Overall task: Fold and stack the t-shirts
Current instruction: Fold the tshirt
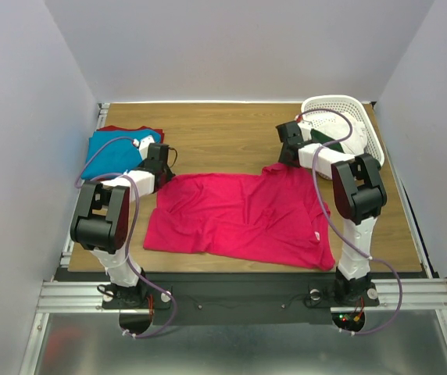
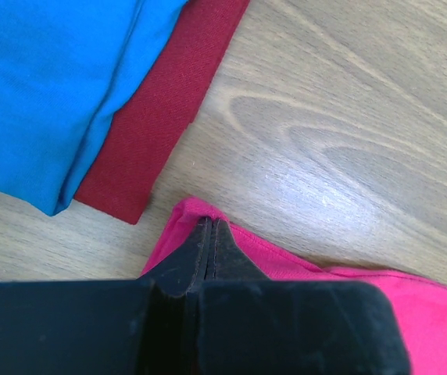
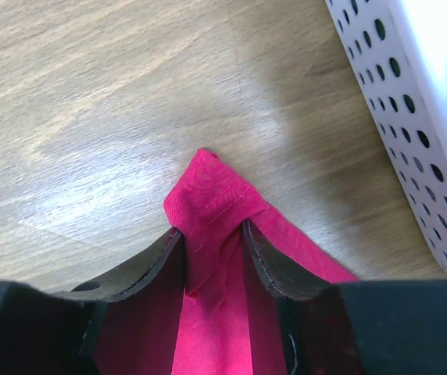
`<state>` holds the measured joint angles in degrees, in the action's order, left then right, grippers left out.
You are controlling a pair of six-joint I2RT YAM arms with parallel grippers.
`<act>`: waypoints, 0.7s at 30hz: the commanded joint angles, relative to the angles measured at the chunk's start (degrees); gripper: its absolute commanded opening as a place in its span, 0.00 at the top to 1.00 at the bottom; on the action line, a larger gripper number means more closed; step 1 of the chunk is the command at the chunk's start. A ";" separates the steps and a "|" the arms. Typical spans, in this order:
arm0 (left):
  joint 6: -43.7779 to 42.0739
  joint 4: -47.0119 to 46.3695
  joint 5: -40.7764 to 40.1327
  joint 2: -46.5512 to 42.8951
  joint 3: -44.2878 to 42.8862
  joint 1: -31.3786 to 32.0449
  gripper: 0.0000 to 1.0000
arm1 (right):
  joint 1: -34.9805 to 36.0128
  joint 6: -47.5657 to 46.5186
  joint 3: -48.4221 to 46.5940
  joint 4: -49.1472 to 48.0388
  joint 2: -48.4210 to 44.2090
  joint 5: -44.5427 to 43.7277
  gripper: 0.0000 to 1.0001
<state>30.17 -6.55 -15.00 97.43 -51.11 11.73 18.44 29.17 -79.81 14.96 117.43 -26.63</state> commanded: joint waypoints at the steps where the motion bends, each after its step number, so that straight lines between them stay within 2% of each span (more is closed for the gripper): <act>1: -1.08 0.22 -0.55 -2.68 0.31 -0.56 1.00 | -0.33 -1.13 -0.61 0.42 -2.20 -2.98 0.61; 4: -1.17 0.13 -0.64 -2.86 0.14 -0.74 1.00 | -0.33 -1.83 0.18 0.42 -4.13 -3.34 0.50; 5: -1.26 0.13 -0.64 -2.51 0.05 -0.74 1.00 | -0.33 -1.92 0.36 0.42 -4.40 -3.34 0.41; 7: -1.26 0.13 -0.46 -2.42 -0.13 -0.83 1.00 | -0.33 -2.36 0.53 0.42 -4.75 -3.69 0.30; 11: -1.26 0.22 -0.29 -2.94 -0.13 -0.92 1.00 | -0.33 -2.71 0.53 0.42 -4.14 -5.18 0.23; 13: -1.34 0.31 -0.29 -3.29 -0.13 -0.92 1.00 | -0.33 -2.89 0.10 0.42 -3.70 -5.71 0.24; 16: -1.52 0.66 -0.38 -4.17 -0.30 -0.92 1.00 | -0.33 -2.89 -0.52 0.42 -2.38 -6.15 0.30; 18: -1.52 0.83 -0.38 -4.35 -0.48 -0.92 1.00 | -0.33 -2.71 -0.78 0.33 -1.59 -6.59 0.36; 21: -1.70 1.01 -0.46 -4.44 -0.39 -0.92 1.00 | -0.33 -2.71 -1.14 0.24 -0.80 -7.38 0.50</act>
<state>29.63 -5.96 -15.00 95.79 -51.11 11.14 18.44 26.50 -79.66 16.05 115.74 -30.87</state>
